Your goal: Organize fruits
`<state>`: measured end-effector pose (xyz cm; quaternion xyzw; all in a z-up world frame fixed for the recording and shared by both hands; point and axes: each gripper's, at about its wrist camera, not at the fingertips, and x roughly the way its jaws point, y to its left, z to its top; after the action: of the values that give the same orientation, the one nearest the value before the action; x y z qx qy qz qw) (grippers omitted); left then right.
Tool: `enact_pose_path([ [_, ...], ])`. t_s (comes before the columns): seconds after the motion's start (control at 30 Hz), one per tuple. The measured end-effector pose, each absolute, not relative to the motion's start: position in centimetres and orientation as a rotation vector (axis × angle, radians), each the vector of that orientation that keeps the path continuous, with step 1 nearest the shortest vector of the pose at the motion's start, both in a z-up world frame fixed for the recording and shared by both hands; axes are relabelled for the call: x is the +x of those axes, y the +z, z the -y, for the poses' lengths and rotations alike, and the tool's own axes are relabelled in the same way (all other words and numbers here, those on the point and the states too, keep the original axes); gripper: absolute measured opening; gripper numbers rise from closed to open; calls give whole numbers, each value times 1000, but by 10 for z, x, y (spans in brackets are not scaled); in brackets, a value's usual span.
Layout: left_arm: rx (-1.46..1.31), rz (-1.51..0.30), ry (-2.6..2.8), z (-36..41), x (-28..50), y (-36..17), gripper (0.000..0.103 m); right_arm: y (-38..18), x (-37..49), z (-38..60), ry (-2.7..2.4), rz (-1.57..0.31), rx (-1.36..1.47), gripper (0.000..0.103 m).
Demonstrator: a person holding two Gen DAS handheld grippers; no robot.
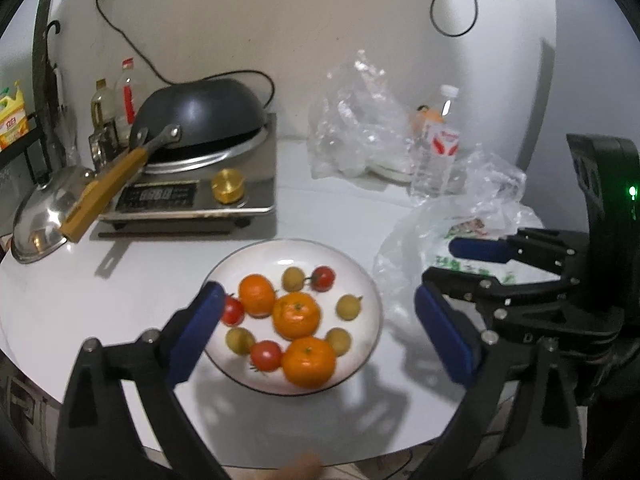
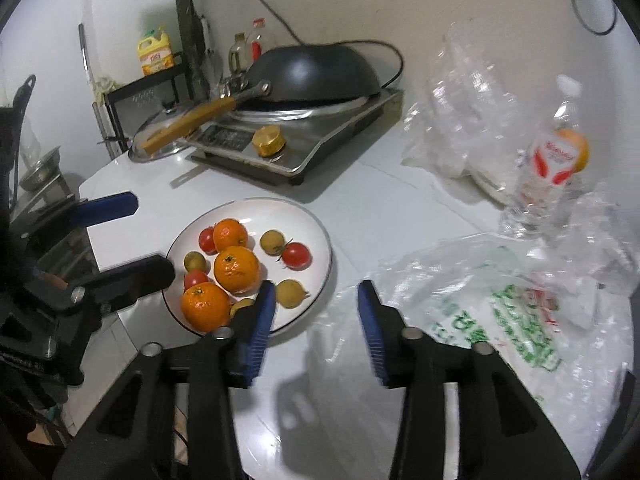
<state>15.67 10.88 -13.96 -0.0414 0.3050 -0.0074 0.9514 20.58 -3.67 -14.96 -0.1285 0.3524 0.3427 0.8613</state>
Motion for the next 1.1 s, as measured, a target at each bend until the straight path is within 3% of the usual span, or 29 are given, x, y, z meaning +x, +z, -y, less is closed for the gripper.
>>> enact_pose_path([
  [0.4,-70,-516,10,-76,138,-94,97,-96,186,90,641,-650,-222,53],
  [1.1,9,-304,-12,-24,96,-2,97,7,126,163,511,-357,-185,70],
])
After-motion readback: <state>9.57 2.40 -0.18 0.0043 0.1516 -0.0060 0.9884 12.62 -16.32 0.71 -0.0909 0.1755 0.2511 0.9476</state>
